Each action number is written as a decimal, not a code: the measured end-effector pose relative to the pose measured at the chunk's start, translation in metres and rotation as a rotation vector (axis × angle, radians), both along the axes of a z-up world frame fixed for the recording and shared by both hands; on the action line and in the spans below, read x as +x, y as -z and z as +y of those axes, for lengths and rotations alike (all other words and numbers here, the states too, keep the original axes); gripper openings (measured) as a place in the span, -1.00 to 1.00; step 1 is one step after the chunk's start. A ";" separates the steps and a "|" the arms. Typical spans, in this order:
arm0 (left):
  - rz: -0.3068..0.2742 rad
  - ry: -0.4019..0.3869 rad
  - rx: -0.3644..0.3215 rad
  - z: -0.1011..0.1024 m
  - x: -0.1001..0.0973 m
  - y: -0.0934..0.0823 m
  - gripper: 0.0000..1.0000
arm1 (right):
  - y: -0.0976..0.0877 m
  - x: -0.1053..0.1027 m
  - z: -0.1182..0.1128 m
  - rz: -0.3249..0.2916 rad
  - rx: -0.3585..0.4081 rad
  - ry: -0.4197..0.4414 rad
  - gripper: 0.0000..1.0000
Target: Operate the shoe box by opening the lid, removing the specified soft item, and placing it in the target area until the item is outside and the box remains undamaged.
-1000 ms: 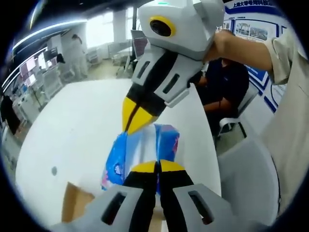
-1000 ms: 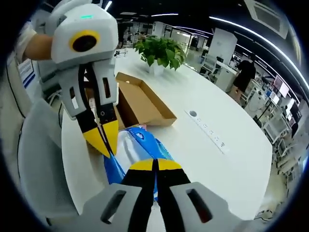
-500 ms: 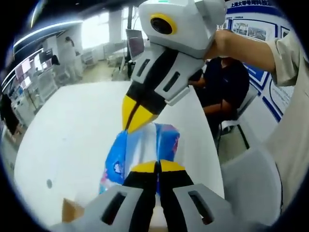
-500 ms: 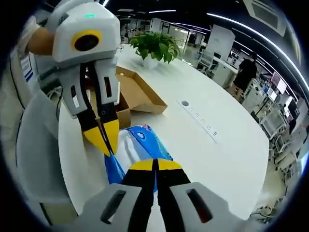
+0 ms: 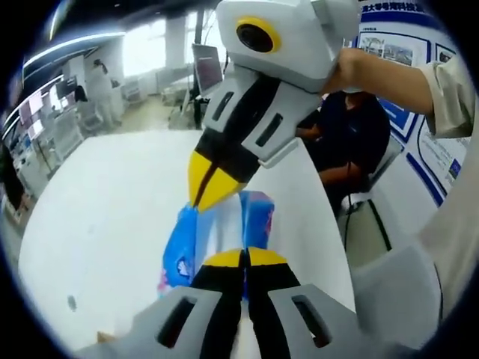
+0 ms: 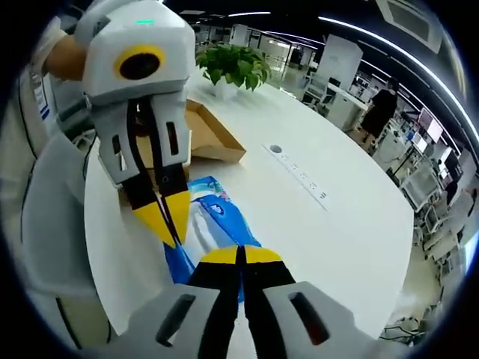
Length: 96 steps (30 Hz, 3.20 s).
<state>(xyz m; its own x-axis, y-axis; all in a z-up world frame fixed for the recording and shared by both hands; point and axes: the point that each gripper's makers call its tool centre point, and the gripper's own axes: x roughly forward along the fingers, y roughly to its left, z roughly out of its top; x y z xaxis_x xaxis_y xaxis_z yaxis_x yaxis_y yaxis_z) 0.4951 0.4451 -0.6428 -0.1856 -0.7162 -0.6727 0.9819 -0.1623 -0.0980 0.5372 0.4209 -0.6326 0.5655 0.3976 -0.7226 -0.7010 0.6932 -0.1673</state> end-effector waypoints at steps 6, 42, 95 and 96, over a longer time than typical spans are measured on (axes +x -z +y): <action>0.022 -0.003 -0.010 -0.014 0.007 0.003 -1.00 | 0.003 0.005 -0.013 0.007 -0.005 -0.007 -1.00; 0.090 0.040 -0.014 -0.091 0.008 0.044 -1.00 | 0.042 0.009 -0.071 0.074 -0.056 -0.083 -1.00; 0.090 0.031 0.034 -0.093 0.017 0.096 -1.00 | 0.101 0.022 -0.082 0.083 -0.117 -0.103 -1.00; 0.090 0.032 0.033 -0.093 0.018 0.095 -1.00 | 0.101 0.022 -0.083 0.082 -0.119 -0.102 -1.00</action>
